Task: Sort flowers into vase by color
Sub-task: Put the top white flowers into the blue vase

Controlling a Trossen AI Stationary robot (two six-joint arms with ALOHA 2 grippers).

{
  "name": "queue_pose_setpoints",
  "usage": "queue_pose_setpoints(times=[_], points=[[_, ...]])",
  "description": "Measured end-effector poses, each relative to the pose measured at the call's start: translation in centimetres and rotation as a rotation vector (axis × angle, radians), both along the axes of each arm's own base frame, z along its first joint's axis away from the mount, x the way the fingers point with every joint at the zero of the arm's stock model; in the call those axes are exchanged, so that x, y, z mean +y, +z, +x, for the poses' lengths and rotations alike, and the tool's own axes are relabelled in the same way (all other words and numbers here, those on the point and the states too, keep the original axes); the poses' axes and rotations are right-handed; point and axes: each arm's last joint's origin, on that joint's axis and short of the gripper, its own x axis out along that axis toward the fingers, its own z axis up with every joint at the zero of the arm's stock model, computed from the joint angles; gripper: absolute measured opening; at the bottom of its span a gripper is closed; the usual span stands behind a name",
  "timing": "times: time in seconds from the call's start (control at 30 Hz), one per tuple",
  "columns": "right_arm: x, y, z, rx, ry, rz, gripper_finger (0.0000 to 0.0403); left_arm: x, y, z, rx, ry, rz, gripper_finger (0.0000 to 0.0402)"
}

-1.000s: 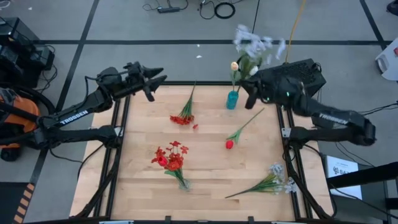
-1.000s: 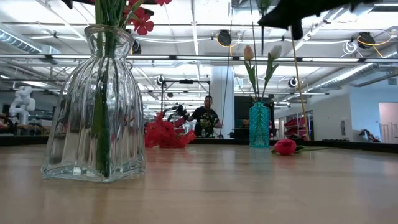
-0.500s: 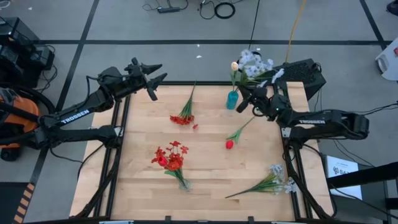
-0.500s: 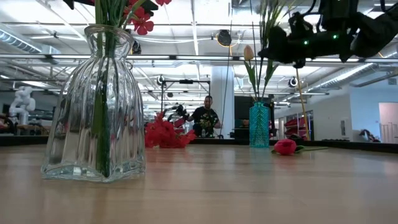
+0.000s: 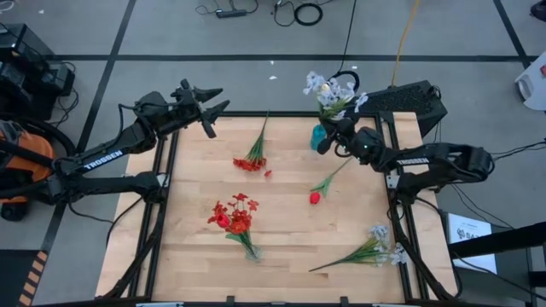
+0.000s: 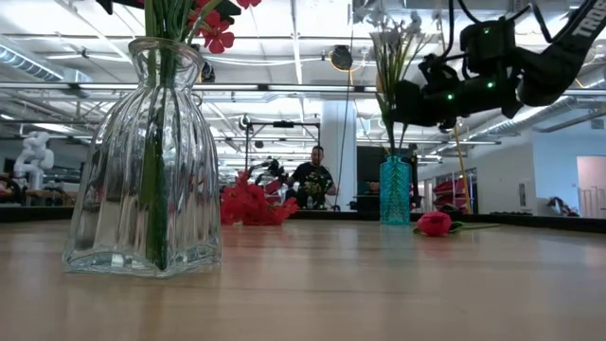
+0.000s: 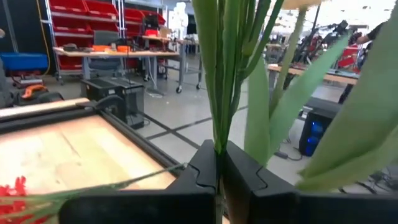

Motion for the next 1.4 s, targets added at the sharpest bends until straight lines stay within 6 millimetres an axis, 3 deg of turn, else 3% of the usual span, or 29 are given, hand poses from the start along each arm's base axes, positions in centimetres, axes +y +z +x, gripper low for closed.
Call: queue_pose_setpoints(times=[0.2,0.7,0.83,1.0,1.17,1.4], points=[[-0.2,-0.8,0.3,-0.006,0.0,0.056,0.0018,0.0,0.0,0.0,0.0,-0.003,0.0,0.021],[0.1,-0.8,0.3,-0.036,0.007,0.106,0.0085,0.0,0.0,0.0,0.001,-0.004,0.0,0.021],[0.2,-0.1,0.0,-0.035,0.006,0.12,0.0097,0.0,0.0,0.0,0.001,-0.004,-0.001,0.021],[0.2,1.1,0.0,0.128,-0.01,0.237,0.0116,0.0,0.0,0.0,0.001,-0.004,-0.001,0.021],[0.2,3.1,0.3,0.263,0.008,0.334,0.0133,0.0,0.0,0.0,0.001,-0.004,0.0,0.021],[0.3,6.3,0.3,0.292,0.047,0.362,0.0141,-0.1,0.0,0.1,0.001,-0.017,-0.001,0.021]])
